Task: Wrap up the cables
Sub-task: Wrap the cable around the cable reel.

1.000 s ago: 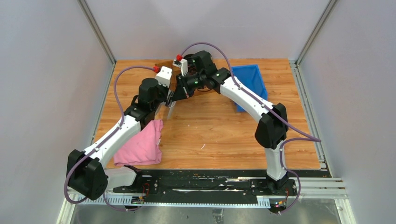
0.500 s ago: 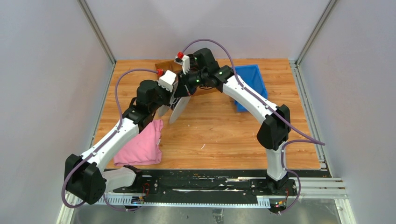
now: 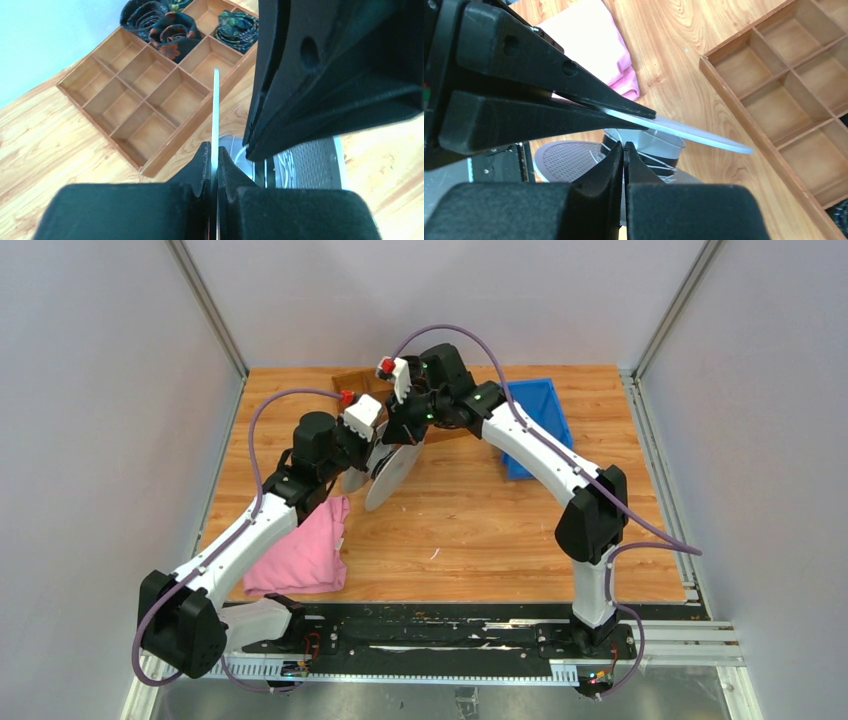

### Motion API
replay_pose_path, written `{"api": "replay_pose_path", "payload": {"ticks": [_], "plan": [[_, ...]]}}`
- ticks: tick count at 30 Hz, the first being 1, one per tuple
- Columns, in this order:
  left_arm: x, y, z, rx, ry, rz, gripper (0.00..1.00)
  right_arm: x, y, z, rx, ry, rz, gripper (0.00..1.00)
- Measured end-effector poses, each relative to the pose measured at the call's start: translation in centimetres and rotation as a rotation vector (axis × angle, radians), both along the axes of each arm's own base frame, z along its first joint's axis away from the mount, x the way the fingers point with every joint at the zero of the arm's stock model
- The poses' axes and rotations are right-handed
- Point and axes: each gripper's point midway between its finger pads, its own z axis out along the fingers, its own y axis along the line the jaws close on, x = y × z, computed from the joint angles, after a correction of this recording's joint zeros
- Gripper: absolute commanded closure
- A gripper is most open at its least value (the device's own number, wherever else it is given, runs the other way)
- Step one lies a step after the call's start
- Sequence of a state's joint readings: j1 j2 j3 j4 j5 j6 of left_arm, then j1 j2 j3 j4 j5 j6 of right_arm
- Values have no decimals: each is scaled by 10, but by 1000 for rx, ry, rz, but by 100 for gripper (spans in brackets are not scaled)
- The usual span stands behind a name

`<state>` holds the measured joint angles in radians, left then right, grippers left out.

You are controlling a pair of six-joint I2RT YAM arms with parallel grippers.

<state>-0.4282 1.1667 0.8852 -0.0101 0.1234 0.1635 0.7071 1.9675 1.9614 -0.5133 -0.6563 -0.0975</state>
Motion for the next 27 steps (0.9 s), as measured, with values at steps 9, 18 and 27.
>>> {"api": "replay_pose_path", "payload": {"ticks": [9,18,27], "plan": [[-13,-11,-4,-40,50,-98,99,4,-21,-1,19,-131,104,99],[-23,-14,-3,-92,109,-183,100,-8,-29,4,22,-295,237,99],[-25,-24,8,-160,145,-219,100,4,-42,3,-90,-410,135,99]]}}
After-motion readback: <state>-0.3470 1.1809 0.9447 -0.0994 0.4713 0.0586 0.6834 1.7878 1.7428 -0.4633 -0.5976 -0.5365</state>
